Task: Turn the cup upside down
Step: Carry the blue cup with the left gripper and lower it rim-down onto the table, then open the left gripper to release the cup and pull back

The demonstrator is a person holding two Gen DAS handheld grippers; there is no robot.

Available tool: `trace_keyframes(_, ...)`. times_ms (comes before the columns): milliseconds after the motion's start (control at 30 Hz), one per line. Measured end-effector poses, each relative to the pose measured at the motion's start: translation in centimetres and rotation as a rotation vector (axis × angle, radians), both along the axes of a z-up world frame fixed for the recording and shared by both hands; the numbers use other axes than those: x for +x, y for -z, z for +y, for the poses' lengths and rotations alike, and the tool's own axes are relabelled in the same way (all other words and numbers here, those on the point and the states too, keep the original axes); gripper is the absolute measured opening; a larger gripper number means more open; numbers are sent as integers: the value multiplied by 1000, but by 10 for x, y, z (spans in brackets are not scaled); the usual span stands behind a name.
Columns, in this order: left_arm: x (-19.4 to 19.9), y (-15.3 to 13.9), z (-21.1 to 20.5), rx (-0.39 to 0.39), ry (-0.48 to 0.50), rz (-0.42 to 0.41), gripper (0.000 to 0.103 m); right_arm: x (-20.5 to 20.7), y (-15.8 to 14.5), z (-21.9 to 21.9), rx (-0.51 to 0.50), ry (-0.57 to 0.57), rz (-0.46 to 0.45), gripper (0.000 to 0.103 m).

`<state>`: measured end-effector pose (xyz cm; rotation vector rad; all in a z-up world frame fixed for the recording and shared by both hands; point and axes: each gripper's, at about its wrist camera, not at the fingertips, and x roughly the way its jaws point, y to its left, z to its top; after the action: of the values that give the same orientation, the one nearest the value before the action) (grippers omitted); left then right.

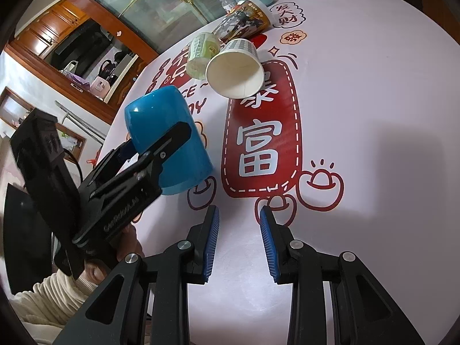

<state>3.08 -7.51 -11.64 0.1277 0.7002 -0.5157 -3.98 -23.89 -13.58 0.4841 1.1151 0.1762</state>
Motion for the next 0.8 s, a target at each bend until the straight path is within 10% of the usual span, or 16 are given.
trace_keyframes(533,-43,1,2,65,60,12,67,-3,2,15,-84,-39,-19,31)
trace_keyframes(800,-49,-9,6,86,55,3,84,-8,-5,19,-129,-40,-42,31)
